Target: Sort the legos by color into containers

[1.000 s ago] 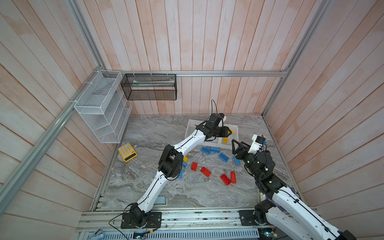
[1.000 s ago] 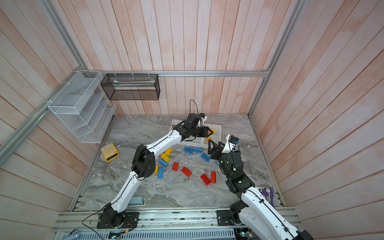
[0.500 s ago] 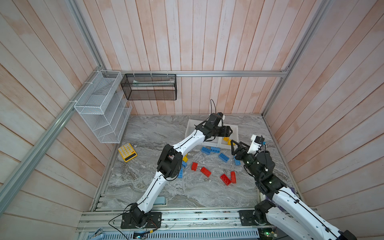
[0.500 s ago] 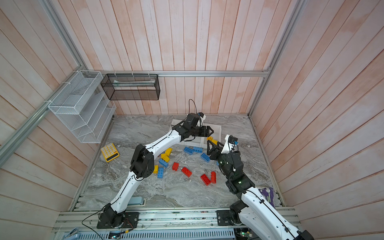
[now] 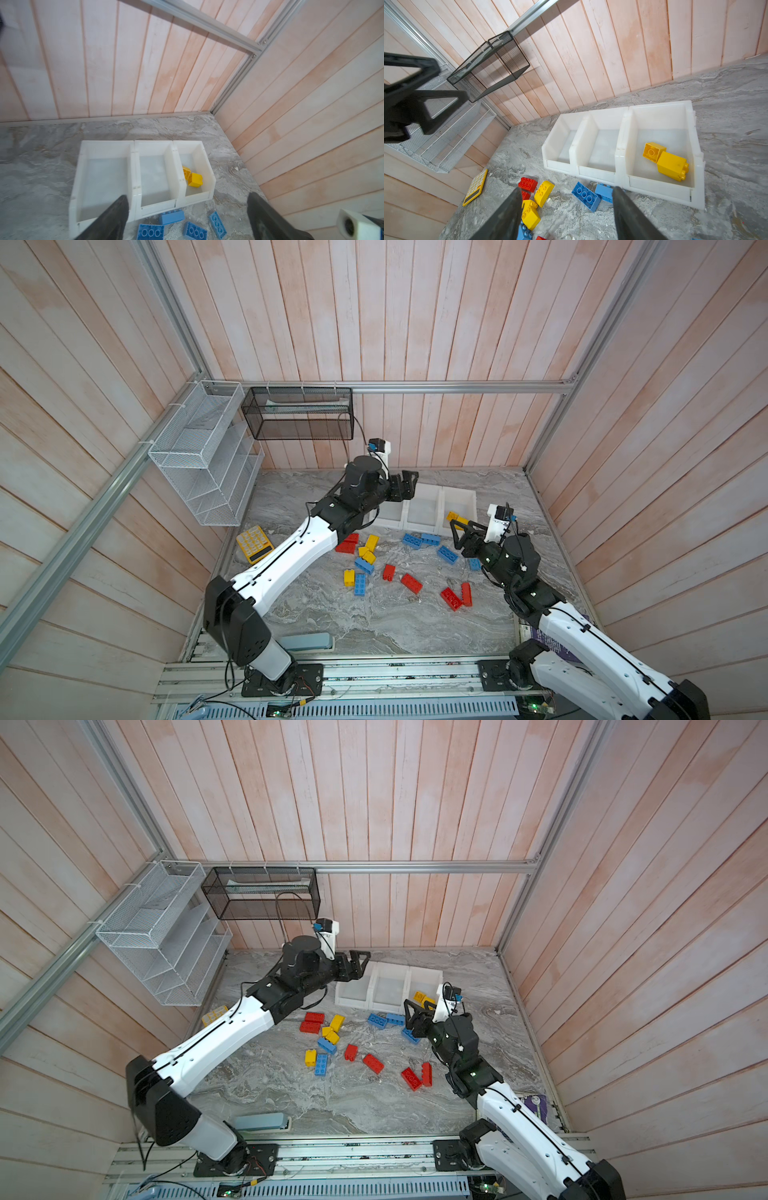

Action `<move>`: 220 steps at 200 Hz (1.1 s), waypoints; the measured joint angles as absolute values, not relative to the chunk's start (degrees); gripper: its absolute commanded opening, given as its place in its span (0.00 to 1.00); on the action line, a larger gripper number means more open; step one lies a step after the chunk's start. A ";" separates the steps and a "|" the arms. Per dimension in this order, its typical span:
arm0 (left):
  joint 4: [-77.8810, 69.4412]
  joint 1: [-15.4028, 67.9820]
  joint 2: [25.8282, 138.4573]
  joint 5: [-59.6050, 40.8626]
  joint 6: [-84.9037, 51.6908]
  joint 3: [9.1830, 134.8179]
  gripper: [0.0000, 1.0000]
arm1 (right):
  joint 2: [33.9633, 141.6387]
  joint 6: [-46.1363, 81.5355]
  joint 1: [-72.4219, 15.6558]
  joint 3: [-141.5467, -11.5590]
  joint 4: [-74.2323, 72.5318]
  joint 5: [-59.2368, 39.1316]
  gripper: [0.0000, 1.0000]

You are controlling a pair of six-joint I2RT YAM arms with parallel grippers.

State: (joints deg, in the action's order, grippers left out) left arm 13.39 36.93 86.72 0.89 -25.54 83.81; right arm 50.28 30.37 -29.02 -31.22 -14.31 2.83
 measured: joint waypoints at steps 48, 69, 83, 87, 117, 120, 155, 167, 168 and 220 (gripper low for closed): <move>20.60 34.74 71.75 7.90 -24.71 72.51 0.95 | 60.23 28.40 -33.89 -39.09 -11.16 1.58 0.69; 24.43 32.12 64.53 10.09 -25.26 68.75 0.99 | 65.60 27.35 -36.91 -43.46 -8.58 1.61 0.69; 26.44 30.09 59.46 11.51 -26.11 65.95 1.00 | 68.77 26.68 -38.89 -45.87 -7.05 1.61 0.69; 26.98 29.65 58.33 11.97 -26.30 65.30 1.00 | 69.58 26.52 -39.35 -46.50 -6.61 1.58 0.69; 32.71 26.74 50.19 17.67 -29.89 61.43 1.00 | 76.36 25.65 -43.77 -51.42 -3.73 2.46 0.69; 33.28 26.55 49.71 18.26 -30.24 61.19 1.00 | 77.01 25.54 -44.12 -51.90 -3.46 2.63 0.69; 38.52 24.14 45.12 20.91 -32.60 58.54 1.00 | 85.82 25.32 -47.90 -58.30 -0.58 4.21 0.60; 39.24 23.29 44.03 19.35 -31.79 57.82 1.00 | 89.01 25.41 -48.75 -60.77 0.75 4.69 0.57; 39.24 23.27 43.97 19.27 -31.73 57.78 1.00 | 89.47 25.32 -48.86 -61.08 0.86 4.69 0.57; 39.55 22.87 40.80 16.91 -28.56 52.75 1.00 | 101.41 26.13 -52.14 -70.13 6.07 6.39 0.53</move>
